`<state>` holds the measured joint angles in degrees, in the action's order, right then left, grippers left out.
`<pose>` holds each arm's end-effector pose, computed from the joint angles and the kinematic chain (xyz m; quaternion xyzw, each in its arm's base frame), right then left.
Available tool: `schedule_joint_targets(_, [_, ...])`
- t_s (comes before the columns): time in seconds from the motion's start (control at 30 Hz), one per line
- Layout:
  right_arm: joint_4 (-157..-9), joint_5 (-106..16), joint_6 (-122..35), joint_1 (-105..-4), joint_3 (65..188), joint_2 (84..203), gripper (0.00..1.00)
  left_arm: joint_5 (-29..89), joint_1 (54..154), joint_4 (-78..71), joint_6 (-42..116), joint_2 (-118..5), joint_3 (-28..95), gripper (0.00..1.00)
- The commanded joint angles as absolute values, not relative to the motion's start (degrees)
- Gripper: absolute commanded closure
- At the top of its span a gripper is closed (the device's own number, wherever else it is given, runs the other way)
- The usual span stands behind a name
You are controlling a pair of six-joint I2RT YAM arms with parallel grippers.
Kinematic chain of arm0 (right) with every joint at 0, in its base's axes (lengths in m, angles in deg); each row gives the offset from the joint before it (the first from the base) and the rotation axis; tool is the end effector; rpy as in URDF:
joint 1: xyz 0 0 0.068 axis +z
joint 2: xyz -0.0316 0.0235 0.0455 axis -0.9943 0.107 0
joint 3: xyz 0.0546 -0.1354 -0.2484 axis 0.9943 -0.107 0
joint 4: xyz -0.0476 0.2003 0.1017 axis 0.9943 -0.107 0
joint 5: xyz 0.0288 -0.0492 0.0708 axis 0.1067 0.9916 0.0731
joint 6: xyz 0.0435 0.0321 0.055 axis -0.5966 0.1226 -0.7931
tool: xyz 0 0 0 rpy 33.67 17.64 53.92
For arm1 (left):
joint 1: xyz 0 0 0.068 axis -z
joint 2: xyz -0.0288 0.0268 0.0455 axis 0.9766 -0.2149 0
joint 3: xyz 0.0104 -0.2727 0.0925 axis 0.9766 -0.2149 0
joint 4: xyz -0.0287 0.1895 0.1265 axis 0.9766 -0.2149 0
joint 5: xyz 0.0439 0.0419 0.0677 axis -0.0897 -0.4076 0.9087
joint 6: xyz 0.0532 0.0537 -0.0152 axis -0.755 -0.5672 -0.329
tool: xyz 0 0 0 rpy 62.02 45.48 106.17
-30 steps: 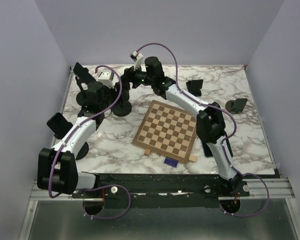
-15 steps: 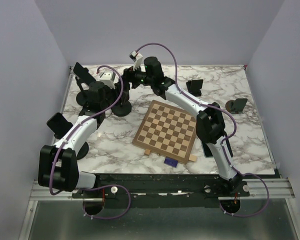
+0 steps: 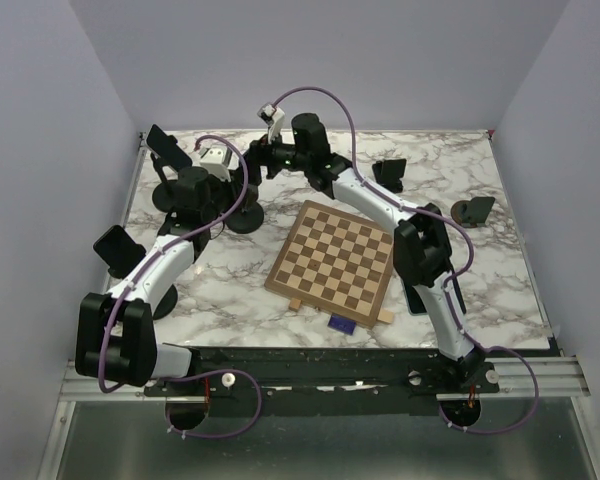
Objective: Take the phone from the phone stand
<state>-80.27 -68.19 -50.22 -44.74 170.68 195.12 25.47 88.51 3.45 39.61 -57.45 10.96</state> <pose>0.4101 0.3769 0.3083 -0.3303 0.6850 0.4565 0.4618 0.2937 -0.0712 0.2997 0.0391 0.8077 -0.2139 0.5481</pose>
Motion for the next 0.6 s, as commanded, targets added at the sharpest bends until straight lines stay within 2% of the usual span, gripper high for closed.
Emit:
schedule_joint_targets(0.0, [-80.22, -83.76, -47.97, -47.84, 175.33, 197.85, 0.99, 17.38, 87.75, 7.79, 40.15, -56.73, 9.77, 1.0])
schedule_joint_targets(0.2, [-82.33, -98.48, -50.29, -48.92, 186.68, 205.71, 0.99, 12.39, 86.37, 8.2, 40.38, -58.32, 9.14, 1.0])
schedule_joint_targets(0.33, [-70.32, -103.27, -59.33, -48.88, 182.72, 205.51, 0.99, 10.21, 85.98, 7.4, 40.4, -59.61, 9.5, 1.0])
schedule_joint_targets(0.43, [-67.68, -104.41, -60.99, -48.92, 181.14, 204.71, 0.99, 10.26, 85.86, 6.92, 39.55, -59.78, 9.5, 1.0])
schedule_joint_targets(0.57, [-60.03, -110.74, -69.41, -49.06, 184.49, 207.52, 0.99, 8.21, 85.85, 7.88, 39.47, -59.53, 9.23, 1.0])
